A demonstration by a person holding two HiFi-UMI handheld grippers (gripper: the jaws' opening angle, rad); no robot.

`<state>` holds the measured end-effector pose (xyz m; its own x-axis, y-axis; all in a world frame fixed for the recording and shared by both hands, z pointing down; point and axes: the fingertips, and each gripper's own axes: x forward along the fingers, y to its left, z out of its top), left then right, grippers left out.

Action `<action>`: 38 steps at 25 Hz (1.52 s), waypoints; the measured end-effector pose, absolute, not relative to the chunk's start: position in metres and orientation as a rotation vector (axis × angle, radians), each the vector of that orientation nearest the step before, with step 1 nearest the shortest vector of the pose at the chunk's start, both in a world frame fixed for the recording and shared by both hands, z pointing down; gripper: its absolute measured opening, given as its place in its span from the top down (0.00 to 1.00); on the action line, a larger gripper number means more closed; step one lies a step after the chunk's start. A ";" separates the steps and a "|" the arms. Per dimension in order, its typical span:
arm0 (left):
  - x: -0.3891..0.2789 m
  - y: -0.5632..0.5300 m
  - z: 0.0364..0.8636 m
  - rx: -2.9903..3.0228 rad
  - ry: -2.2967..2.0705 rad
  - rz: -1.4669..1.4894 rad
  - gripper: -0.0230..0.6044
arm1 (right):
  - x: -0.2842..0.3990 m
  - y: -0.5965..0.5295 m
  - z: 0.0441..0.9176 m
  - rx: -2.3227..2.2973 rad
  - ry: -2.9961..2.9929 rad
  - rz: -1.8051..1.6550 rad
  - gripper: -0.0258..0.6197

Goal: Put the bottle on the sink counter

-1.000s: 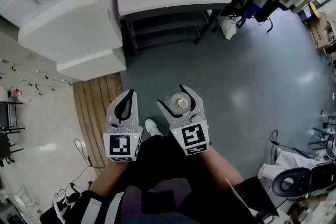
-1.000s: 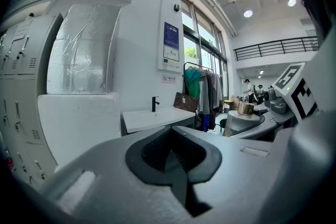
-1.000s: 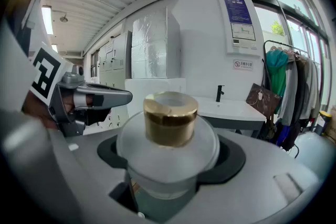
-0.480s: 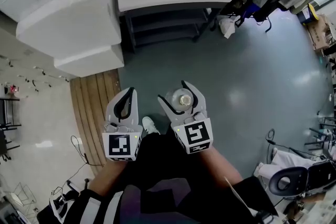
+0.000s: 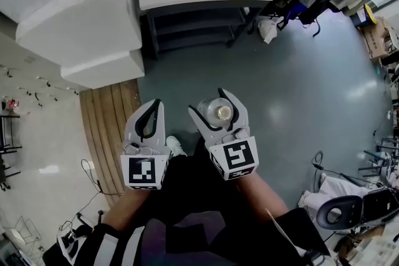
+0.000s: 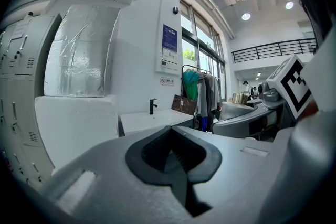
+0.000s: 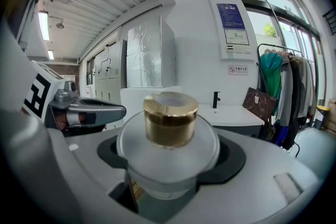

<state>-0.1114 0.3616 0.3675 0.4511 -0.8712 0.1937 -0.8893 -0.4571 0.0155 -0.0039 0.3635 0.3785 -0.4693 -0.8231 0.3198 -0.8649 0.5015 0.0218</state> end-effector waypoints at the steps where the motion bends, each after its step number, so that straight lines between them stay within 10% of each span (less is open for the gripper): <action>1: -0.111 0.360 0.367 2.578 -1.568 0.235 0.96 | -0.003 0.362 0.379 1.425 -2.456 0.206 0.43; 38: -0.007 0.183 0.341 2.451 -1.765 0.267 0.96 | 0.083 0.176 0.369 1.196 -2.608 0.202 0.43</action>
